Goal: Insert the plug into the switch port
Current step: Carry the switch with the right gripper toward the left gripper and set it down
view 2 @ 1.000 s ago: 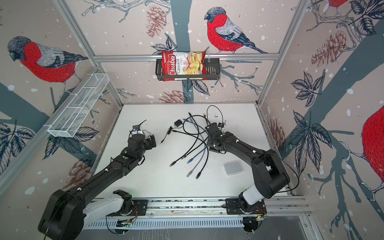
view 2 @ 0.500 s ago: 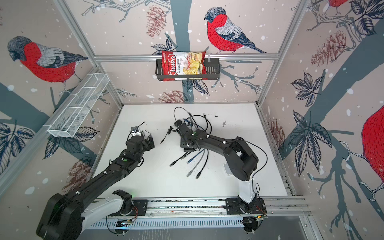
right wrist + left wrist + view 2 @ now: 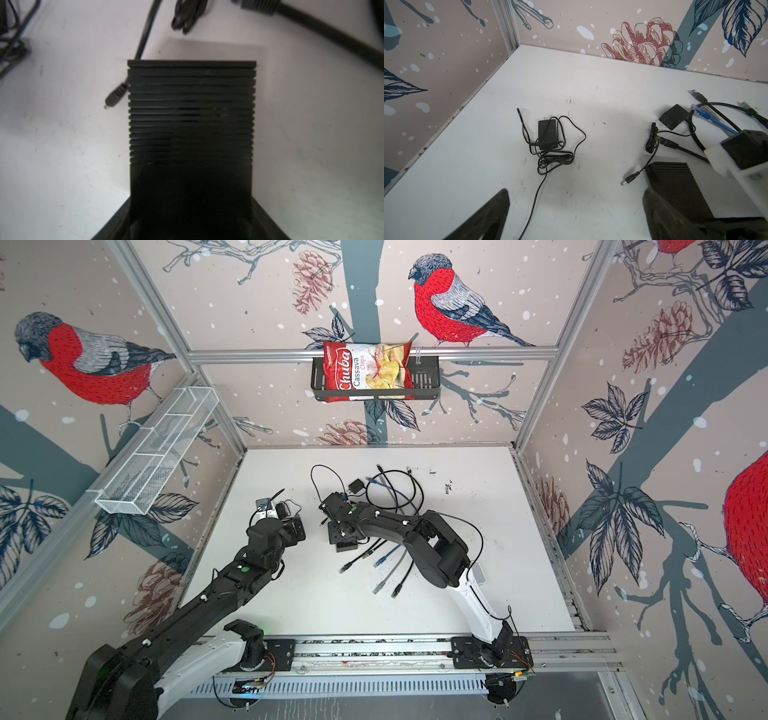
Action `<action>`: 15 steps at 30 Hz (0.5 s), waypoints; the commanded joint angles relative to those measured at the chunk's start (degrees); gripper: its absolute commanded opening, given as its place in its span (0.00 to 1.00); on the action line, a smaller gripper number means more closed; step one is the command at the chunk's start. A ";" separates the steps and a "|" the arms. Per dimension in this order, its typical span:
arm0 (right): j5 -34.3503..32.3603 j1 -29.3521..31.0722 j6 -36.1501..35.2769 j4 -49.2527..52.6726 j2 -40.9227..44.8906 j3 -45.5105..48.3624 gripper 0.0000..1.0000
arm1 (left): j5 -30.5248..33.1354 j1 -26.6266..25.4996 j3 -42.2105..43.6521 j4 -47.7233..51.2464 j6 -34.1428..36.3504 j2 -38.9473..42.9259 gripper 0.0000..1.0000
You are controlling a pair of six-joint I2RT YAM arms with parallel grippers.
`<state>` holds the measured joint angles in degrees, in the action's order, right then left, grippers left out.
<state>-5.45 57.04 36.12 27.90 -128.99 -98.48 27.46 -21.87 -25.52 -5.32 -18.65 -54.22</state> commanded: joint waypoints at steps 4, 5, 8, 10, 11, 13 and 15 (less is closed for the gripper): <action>0.30 0.41 0.28 1.63 -1.04 -0.03 0.52 | 0.77 0.07 0.23 -0.29 -0.41 0.44 0.98; 0.35 0.41 0.12 1.62 -1.06 0.16 0.54 | 0.73 0.07 0.29 -0.36 -0.54 0.32 0.98; 0.36 0.70 -0.42 1.63 -0.83 0.54 0.60 | 1.00 0.07 0.08 -0.06 -0.96 -0.22 0.99; 0.58 0.66 -0.76 1.31 -0.53 0.84 0.64 | 1.96 0.07 -0.20 0.52 -2.01 -0.67 0.98; 0.82 0.75 -0.94 1.19 -0.31 1.08 0.66 | 2.47 0.07 -0.27 0.82 -2.77 -0.93 0.98; 1.51 0.74 -1.39 0.67 0.01 1.51 0.70 | 3.86 0.24 -0.95 1.98 -4.85 -1.66 0.98; 1.76 0.73 -1.98 0.30 0.39 1.92 0.73 | 5.13 0.80 -2.19 4.33 -7.10 -2.91 0.98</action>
<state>-6.11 57.60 35.05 26.20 -128.73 -97.30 29.65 -21.65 -26.26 -3.66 -21.96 -56.10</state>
